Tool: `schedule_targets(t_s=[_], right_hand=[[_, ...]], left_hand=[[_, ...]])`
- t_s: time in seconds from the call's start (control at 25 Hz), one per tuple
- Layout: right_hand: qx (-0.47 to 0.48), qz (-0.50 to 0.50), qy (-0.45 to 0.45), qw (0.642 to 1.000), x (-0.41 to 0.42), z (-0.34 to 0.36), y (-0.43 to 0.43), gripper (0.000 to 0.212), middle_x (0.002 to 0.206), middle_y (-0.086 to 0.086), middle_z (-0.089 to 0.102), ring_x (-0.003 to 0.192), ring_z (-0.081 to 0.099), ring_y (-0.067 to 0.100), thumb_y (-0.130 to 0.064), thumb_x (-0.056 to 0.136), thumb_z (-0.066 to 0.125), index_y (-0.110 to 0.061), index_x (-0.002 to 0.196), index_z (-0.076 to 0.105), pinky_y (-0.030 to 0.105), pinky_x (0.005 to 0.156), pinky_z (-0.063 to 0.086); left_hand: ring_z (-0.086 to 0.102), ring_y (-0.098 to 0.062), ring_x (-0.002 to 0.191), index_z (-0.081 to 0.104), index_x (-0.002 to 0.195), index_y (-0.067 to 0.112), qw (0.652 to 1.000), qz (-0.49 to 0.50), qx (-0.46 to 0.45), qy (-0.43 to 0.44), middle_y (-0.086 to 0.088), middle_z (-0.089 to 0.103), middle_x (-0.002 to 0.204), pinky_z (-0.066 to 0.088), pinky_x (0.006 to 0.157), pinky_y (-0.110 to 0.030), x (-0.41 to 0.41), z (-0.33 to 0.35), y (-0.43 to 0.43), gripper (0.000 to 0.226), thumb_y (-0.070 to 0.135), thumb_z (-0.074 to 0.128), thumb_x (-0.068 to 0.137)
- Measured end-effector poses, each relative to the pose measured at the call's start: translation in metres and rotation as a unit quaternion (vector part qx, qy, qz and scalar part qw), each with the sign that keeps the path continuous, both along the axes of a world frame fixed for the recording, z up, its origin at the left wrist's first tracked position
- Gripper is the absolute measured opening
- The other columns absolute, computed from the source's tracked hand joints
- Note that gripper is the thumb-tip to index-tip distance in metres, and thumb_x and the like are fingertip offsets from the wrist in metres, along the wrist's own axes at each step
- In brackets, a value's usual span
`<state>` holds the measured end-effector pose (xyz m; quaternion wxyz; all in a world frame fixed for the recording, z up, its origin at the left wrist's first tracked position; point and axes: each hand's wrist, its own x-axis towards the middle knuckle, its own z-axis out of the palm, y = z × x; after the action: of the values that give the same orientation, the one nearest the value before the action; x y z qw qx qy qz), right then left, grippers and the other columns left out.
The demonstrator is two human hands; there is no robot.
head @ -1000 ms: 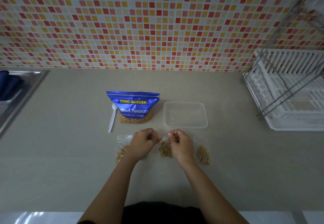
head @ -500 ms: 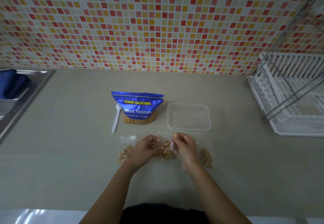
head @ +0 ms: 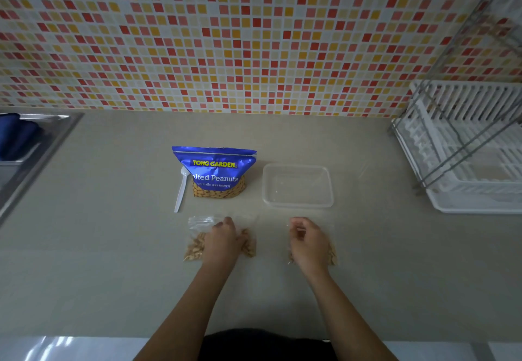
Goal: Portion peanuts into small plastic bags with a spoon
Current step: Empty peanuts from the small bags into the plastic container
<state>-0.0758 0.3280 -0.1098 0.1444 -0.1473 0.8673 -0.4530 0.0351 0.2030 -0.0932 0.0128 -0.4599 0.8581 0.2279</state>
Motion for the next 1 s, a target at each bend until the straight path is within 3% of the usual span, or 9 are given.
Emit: schedule_targets(t_s=[0.12, 0.2, 0.32, 0.44, 0.56, 0.64, 0.76, 0.88, 1.0], right_hand=[[0.036, -0.034, 0.073, 0.996, -0.016, -0.001, 0.027, 0.018, 0.09, 0.01, 0.071, 0.079, 0.067, 0.026, -0.004, 0.08, 0.057, -0.011, 0.092, 0.069, 0.029, 0.074, 0.048], [0.059, -0.043, 0.101, 0.992, -0.027, -0.005, 0.045, 0.02, 0.089, 0.013, 0.07, 0.079, 0.066, 0.029, 0.0, 0.078, 0.058, -0.009, 0.092, 0.069, 0.03, 0.075, 0.049], [0.083, 0.025, 0.131, 0.988, -0.031, -0.012, 0.057, 0.023, 0.094, 0.014, 0.07, 0.084, 0.066, 0.031, -0.003, 0.078, 0.059, -0.008, 0.098, 0.07, 0.029, 0.077, 0.048], [0.095, 0.113, 0.163, 0.975, -0.029, -0.019, 0.056, 0.027, 0.099, 0.013, 0.069, 0.088, 0.065, 0.032, -0.004, 0.075, 0.064, -0.007, 0.101, 0.069, 0.032, 0.083, 0.051], [0.133, 0.147, 0.143, 0.97, -0.027, -0.025, 0.056, 0.031, 0.11, 0.013, 0.065, 0.099, 0.06, 0.032, -0.011, 0.078, 0.063, -0.006, 0.109, 0.065, 0.034, 0.093, 0.046], [0.151, 0.151, 0.143, 0.966, -0.027, -0.03, 0.057, 0.032, 0.113, 0.012, 0.063, 0.102, 0.058, 0.032, -0.015, 0.08, 0.061, -0.006, 0.111, 0.064, 0.032, 0.095, 0.043], [0.141, 0.142, 0.145, 0.969, -0.027, -0.032, 0.057, 0.032, 0.112, 0.011, 0.064, 0.102, 0.058, 0.033, -0.014, 0.079, 0.06, -0.006, 0.11, 0.064, 0.027, 0.094, 0.038], [0.121, 0.11, 0.157, 0.974, -0.025, -0.029, 0.055, 0.029, 0.105, 0.012, 0.066, 0.096, 0.059, 0.034, -0.01, 0.076, 0.058, -0.007, 0.104, 0.067, 0.033, 0.09, 0.046], [0.076, 0.06, 0.176, 0.98, -0.023, -0.025, 0.052, 0.029, 0.098, 0.011, 0.068, 0.09, 0.062, 0.031, -0.017, 0.08, 0.049, -0.009, 0.101, 0.068, 0.033, 0.085, 0.049]], left_hand=[[0.061, -0.039, 0.094, 0.052, 0.101, 0.001, 0.998, 0.052, -0.015, 0.041, -0.02, 0.065, 0.099, 0.047, 0.079, -0.041, 0.002, 0.0, -0.003, 0.039, 0.032, 0.064, 0.081], [0.063, -0.038, 0.087, 0.055, 0.097, 0.002, 0.993, 0.072, 0.0, 0.092, -0.018, 0.066, 0.092, 0.046, 0.075, -0.036, 0.001, 0.0, 0.001, 0.032, 0.029, 0.063, 0.081], [0.065, -0.033, 0.08, 0.062, 0.093, 0.004, 0.989, 0.001, 0.04, 0.141, -0.016, 0.068, 0.087, 0.045, 0.069, -0.031, -0.017, -0.003, 0.021, 0.019, 0.019, 0.061, 0.082], [0.062, -0.034, 0.092, 0.062, 0.107, 0.004, 0.982, -0.113, 0.067, 0.137, -0.018, 0.063, 0.104, 0.045, 0.08, -0.034, -0.046, -0.018, 0.048, 0.029, 0.02, 0.061, 0.084], [0.055, -0.036, 0.106, 0.049, 0.124, 0.005, 0.988, -0.106, 0.076, 0.083, -0.017, 0.047, 0.124, 0.044, 0.091, -0.039, -0.068, -0.026, 0.061, 0.045, 0.031, 0.057, 0.087], [0.054, -0.037, 0.108, 0.048, 0.124, 0.008, 0.99, -0.094, 0.082, 0.064, -0.016, 0.043, 0.125, 0.045, 0.091, -0.042, -0.075, -0.028, 0.061, 0.047, 0.033, 0.058, 0.086], [0.056, -0.036, 0.098, 0.056, 0.107, 0.005, 0.986, -0.062, 0.115, 0.104, -0.017, 0.052, 0.111, 0.045, 0.083, -0.038, -0.078, -0.027, 0.06, 0.035, 0.028, 0.064, 0.081], [0.06, -0.026, 0.079, 0.059, 0.086, 0.007, 0.972, -0.014, 0.168, 0.163, -0.012, 0.064, 0.085, 0.044, 0.07, -0.03, -0.074, -0.023, 0.058, 0.02, 0.02, 0.069, 0.076], [0.062, -0.02, 0.074, 0.06, 0.086, 0.009, 0.916, 0.055, 0.312, 0.247, -0.01, 0.068, 0.085, 0.051, 0.074, -0.033, -0.062, -0.016, 0.049, 0.017, 0.008, 0.072, 0.074]])
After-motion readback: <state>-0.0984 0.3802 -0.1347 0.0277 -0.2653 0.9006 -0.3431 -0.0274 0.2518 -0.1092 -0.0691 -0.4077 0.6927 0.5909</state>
